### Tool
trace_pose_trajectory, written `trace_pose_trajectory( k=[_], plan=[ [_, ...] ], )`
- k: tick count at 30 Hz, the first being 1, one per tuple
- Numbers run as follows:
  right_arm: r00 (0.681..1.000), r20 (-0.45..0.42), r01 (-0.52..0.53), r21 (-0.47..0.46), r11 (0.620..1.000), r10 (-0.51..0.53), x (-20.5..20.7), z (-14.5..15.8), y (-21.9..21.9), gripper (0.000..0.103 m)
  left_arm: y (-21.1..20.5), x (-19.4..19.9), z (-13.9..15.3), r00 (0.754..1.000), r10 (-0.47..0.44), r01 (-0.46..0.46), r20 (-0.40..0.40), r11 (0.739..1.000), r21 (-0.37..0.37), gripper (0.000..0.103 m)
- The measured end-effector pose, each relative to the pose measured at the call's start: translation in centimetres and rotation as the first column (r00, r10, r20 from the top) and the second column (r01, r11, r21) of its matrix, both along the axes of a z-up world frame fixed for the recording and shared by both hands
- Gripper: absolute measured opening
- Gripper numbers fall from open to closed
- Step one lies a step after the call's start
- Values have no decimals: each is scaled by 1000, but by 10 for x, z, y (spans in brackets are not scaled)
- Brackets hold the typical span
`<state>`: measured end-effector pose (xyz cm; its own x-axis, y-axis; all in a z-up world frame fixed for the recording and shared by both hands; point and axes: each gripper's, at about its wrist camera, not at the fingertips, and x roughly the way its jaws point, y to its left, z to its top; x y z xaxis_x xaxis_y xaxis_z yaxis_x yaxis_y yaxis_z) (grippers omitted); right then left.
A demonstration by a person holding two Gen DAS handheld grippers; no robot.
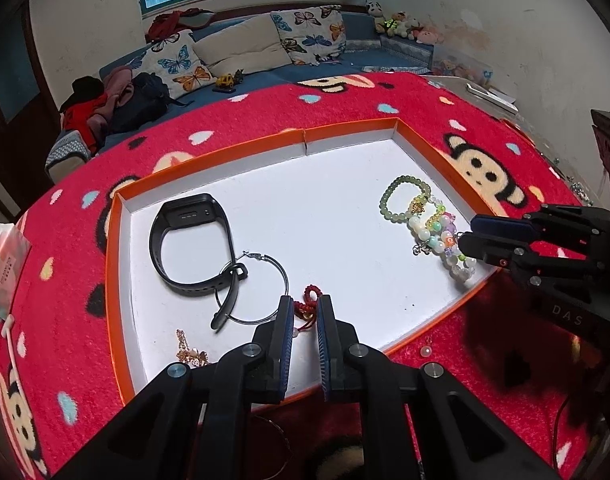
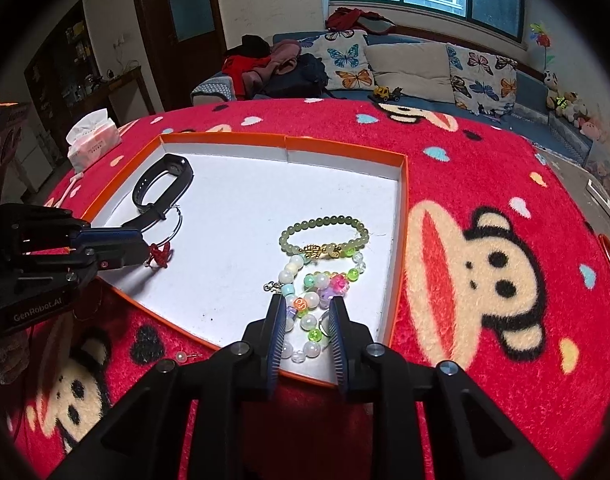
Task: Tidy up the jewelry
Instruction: 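Carry the red charm into the tray and open the left tool, then lower the open left tool around the large silver hoop earring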
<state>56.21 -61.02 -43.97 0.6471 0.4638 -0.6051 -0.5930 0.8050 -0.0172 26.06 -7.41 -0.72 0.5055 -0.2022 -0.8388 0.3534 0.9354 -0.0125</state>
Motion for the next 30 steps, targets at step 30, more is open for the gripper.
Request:
trace_pose_trajectory(
  k=[30],
  plan=[
    [990, -47, -135, -1, 991, 135, -55, -15, 15, 31, 77, -100, 19, 992, 117, -118, -40, 993, -23, 31]
  ],
)
